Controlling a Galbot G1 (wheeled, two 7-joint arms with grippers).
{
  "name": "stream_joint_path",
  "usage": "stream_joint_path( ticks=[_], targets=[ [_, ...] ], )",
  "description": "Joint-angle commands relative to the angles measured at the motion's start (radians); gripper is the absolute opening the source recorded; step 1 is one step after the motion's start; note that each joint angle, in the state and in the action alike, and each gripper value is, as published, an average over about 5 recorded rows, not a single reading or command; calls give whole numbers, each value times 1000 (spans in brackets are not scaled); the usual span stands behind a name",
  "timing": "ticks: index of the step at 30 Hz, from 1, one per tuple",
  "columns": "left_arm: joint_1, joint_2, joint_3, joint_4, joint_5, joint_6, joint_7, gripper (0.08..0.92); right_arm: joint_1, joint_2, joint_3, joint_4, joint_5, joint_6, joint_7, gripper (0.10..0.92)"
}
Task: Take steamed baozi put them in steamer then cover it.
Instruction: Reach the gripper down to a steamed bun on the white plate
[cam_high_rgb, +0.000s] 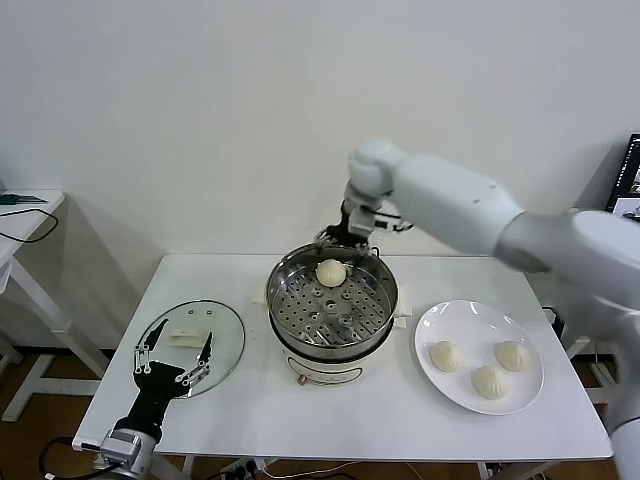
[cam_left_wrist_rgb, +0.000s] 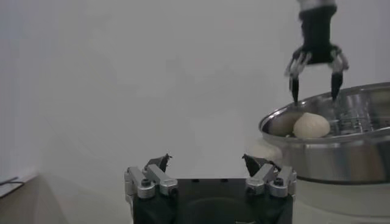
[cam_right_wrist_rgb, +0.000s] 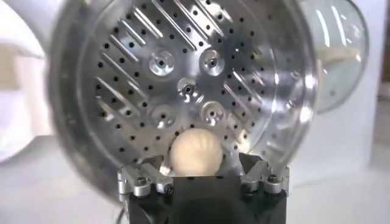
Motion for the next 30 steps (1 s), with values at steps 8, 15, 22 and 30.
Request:
stream_joint_path(
  ticks=[8,15,22,30],
  targets=[
    [17,-7,23,-20,20,-6,-4,823,-54,-516,-90,253,205,-555,-76,823],
    [23,-17,37,-25,30,-13,-8,823,-340,-570,106,247,140,-671,-49,823],
    [26,-22,45,-28,39,-15,-9,823,-547,-524,234,224,100,-718,53,823],
    [21,-25,46,-21,40,-16,-8,823,-573,-439,258,154,103,-740,98,823]
  ],
)
